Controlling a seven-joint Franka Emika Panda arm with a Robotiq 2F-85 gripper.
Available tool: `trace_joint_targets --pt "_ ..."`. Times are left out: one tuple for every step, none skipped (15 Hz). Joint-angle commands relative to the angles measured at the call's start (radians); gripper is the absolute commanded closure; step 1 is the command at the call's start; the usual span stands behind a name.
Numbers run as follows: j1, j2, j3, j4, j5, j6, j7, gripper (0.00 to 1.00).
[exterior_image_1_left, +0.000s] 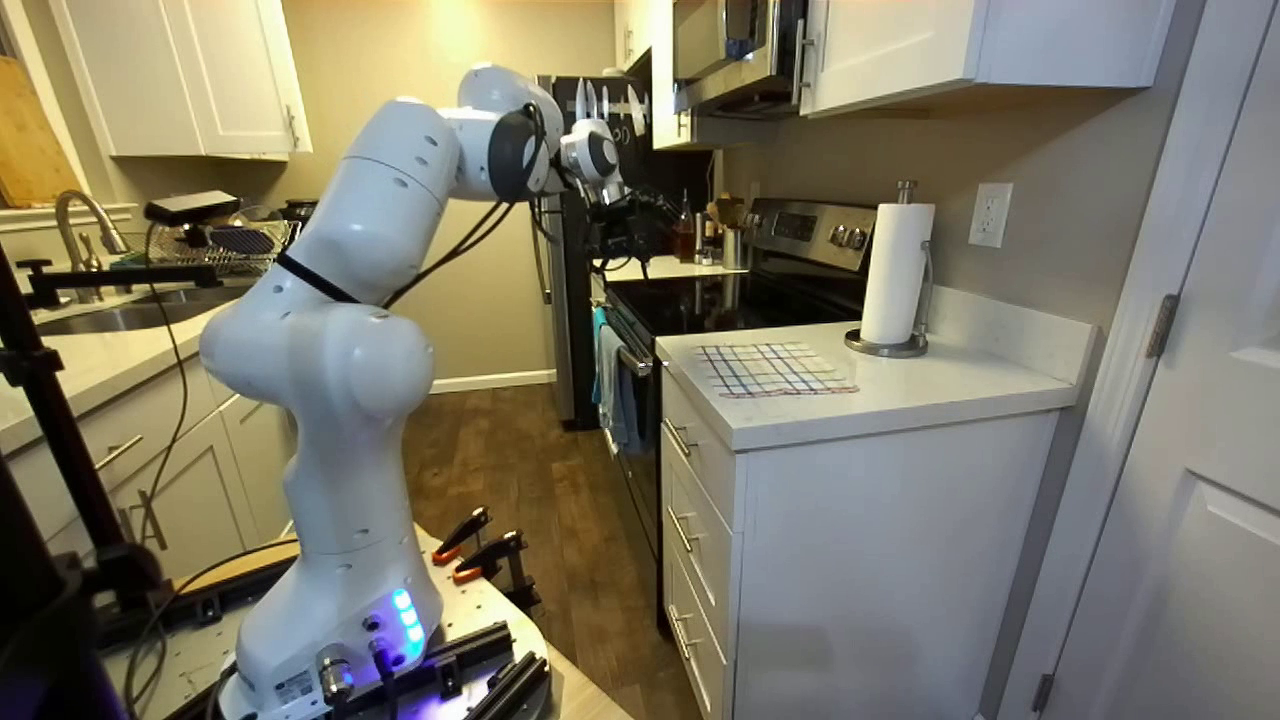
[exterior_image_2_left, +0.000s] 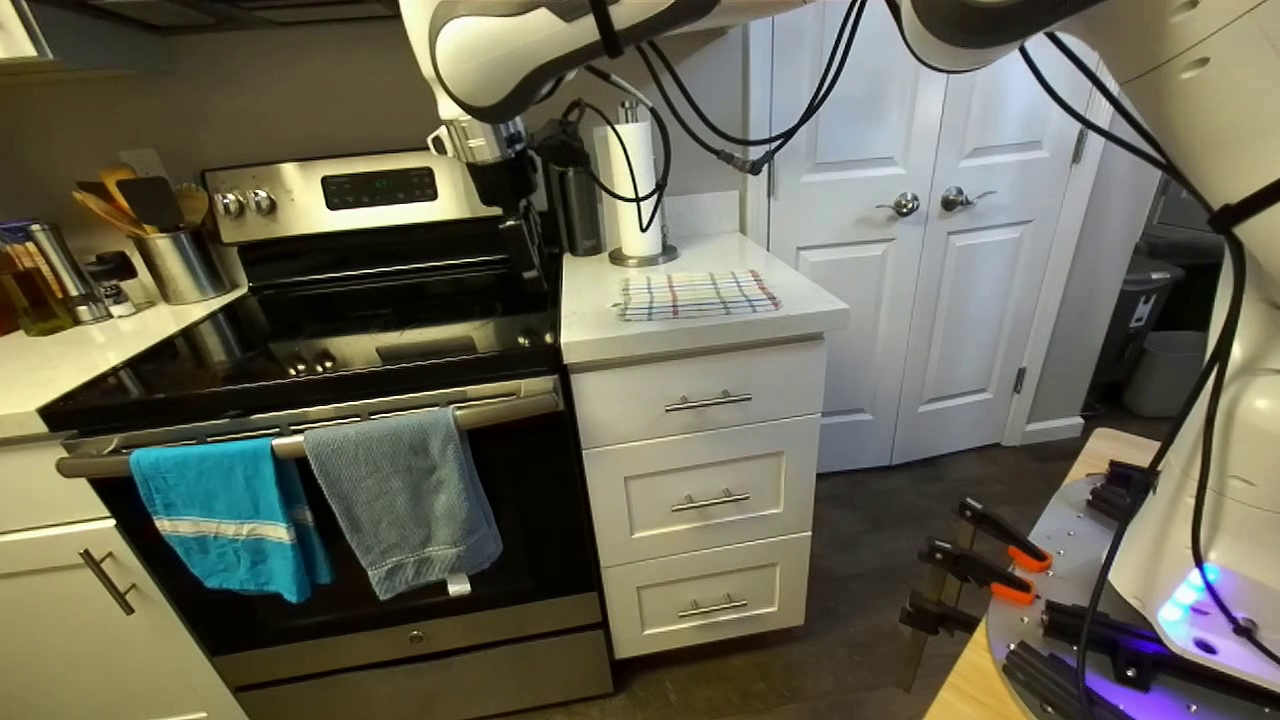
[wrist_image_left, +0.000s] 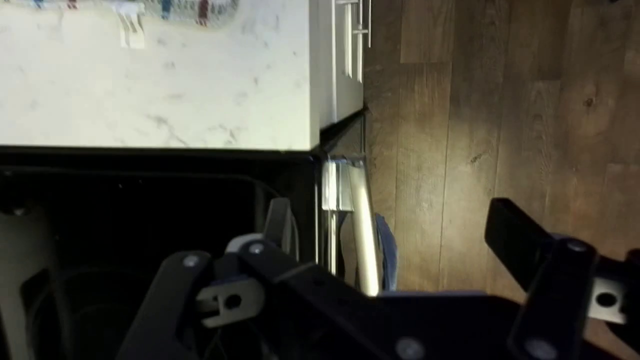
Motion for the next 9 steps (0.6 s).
trace_joint_targets --pt "0.031 0.073 0.035 0.146 0.062 -0.018 -0.035 0.0" --pt "0.04 0.085 0.039 0.169 0.076 -0.023 -0.035 0.0" --pt "0.04 0.094 0.059 0.179 0.084 -0.021 -0.032 0.0" --pt "0.043 0.105 0.07 0.195 0.102 -0.021 -0.039 0.0" --pt "0.044 0.117 0.087 0.21 0.121 -0.02 -0.051 0.0" --pt "0.041 0.131 0.112 0.228 0.147 -0.031 -0.078 0.0" --pt "0.041 0.142 0.13 0.242 0.166 -0.038 -0.1 0.0" --pt "0.043 0.153 0.143 0.253 0.181 -0.06 -0.112 0.0" --pt "0.045 0.162 0.154 0.259 0.194 -0.069 -0.119 0.0"
